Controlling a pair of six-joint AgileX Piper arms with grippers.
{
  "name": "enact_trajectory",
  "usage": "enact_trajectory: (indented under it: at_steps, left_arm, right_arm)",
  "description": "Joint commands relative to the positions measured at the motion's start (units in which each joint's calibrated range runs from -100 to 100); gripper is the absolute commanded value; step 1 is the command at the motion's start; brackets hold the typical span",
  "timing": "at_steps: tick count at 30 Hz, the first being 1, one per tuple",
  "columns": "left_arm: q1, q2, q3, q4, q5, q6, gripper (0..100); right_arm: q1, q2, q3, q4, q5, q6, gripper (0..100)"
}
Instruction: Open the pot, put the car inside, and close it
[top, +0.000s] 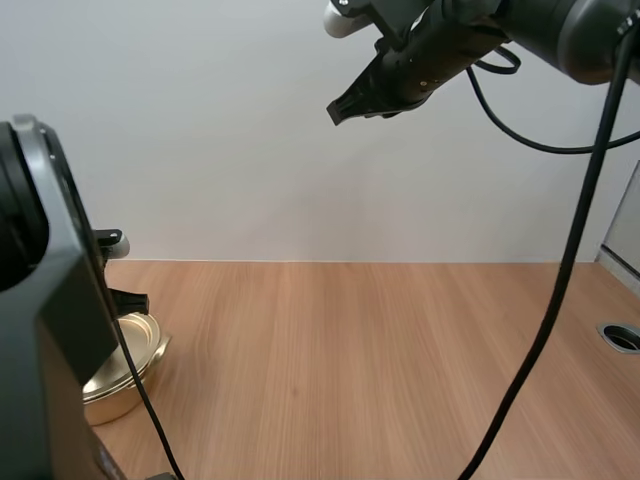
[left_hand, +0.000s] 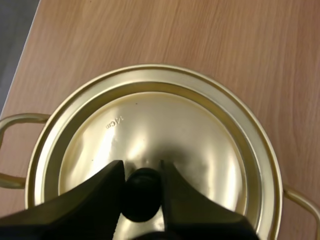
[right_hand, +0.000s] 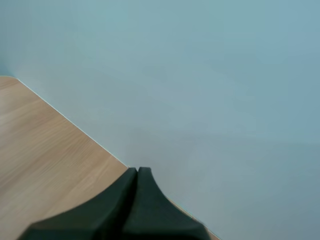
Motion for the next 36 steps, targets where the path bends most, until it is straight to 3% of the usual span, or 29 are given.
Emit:
enact_trajectory:
  at_steps: [1, 6, 8, 10, 13, 16, 18, 21, 22, 25, 28, 32, 34, 36]
  left_arm:
    - [0.0, -0.96, -0.43, 0.95, -4.7, 0.26, 99]
    - [0.0, -8.26, -3.54, 1.36, -27.86, -1.54, 100]
    - [-0.2, -12.7, -3.8, -3.18, -40.08, -2.03, 100]
    - [-1.47, -17.61, -4.06, -7.0, -47.13, -2.03, 99]
    - [-6.38, -23.42, -4.08, -7.99, -46.62, -2.03, 49]
    - [-11.66, -28.37, -3.81, -8.86, -35.07, -2.03, 1]
    - [-14.96, -32.02, -3.1, -11.08, -26.83, -2.03, 0]
    - [-17.98, -40.92, 1.42, -15.43, -26.62, -2.03, 0]
    - [-18.08, -44.07, 2.93, -16.31, -24.15, -2.03, 0]
    - [-16.01, -52.35, 8.27, -16.62, -12.77, -2.14, 0]
    - [-14.66, -64.41, 16.03, -14.91, -14.26, 0.84, 0]
    - [-14.4, -82.85, 22.53, -13.97, -17.82, 2.09, 0]
    - [-16.07, -86.18, 23.79, -14.02, -16.35, 2.09, 0]
    - [-18.26, -86.18, 24.46, -13.81, -10.77, 0.99, 0]
  right_arm:
    - [0.0, -1.71, 0.01, -3.04, 0.62, 2.49, 0]
    - [0.0, -6.79, 0.64, -9.4, 1.69, 6.93, 0]
    - [0.0, -9.67, 2.4, -9.66, -0.13, 7.23, 0]
    - [0.0, -13.54, 5.2, -9.66, -1.91, 7.23, 0]
    - [0.0, -19.07, 11.2, -9.66, -5.19, 7.57, 0]
    - [0.0, -23.95, 19.26, -9.66, -9.5, 10.19, 0]
    - [0.0, -27.31, 26.35, -9.66, -14.54, 12.62, 0]
    - [0.0, -32.82, 38.63, -9.81, -24.22, 12.79, 0]
    - [0.0, -34.81, 42.84, -10.74, -28.76, 12.4, 0]
    - [0.07, -37.41, 53.19, -15.36, -40.64, 12.49, 0]
    - [-0.24, -37.33, 61.45, -15.56, -50.4, 14.18, 0]
    - [-3.29, -37.44, 69.36, -11.84, -57.54, 16.7, 0]
    - [-5.37, -37.44, 71.99, -8.16, -59.87, 16.5, 0]
    - [-6.87, -37.58, 72.57, -8.52, -62.15, 16.25, 0]
